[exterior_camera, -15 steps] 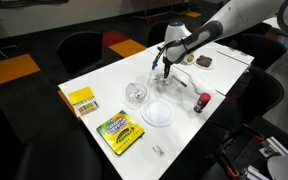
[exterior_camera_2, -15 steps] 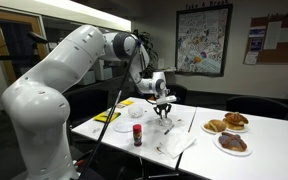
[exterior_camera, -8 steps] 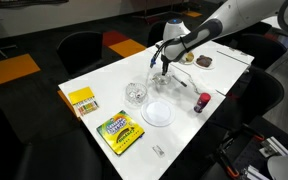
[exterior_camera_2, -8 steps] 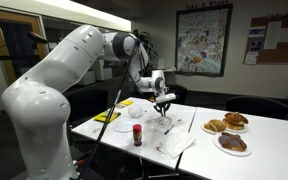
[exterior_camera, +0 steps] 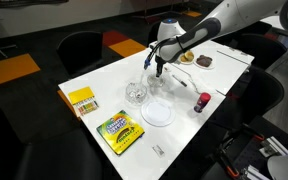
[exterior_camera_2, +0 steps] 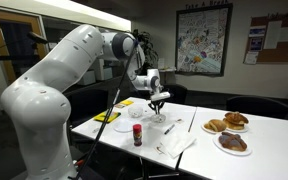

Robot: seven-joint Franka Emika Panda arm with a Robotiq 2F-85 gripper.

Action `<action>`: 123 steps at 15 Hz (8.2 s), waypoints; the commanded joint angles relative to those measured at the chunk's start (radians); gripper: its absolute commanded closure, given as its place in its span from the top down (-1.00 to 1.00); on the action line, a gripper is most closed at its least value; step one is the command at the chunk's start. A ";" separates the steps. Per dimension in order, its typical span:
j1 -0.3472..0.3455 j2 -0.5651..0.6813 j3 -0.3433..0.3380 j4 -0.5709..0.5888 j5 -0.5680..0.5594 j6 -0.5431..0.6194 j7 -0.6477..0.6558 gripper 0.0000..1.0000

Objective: Take the lid of the glass container, put some candy in it and put the lid back on

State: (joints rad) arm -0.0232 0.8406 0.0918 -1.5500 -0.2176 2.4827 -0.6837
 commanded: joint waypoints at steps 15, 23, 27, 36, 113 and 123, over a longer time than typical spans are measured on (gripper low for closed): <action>0.043 -0.088 0.142 0.056 0.093 -0.217 -0.118 -0.92; 0.107 -0.044 0.139 0.109 0.081 -0.267 -0.130 -0.92; 0.129 -0.039 0.135 0.125 0.074 -0.291 -0.122 -0.92; 0.179 -0.044 0.099 0.109 0.025 -0.285 -0.072 -0.92; 0.166 0.035 0.009 -0.064 -0.053 0.100 -0.356 -1.00; 0.120 -0.052 -0.014 -0.150 -0.065 0.084 -0.257 -1.00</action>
State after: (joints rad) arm 0.1045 0.8517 0.0710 -1.6402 -0.2522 2.5725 -0.9721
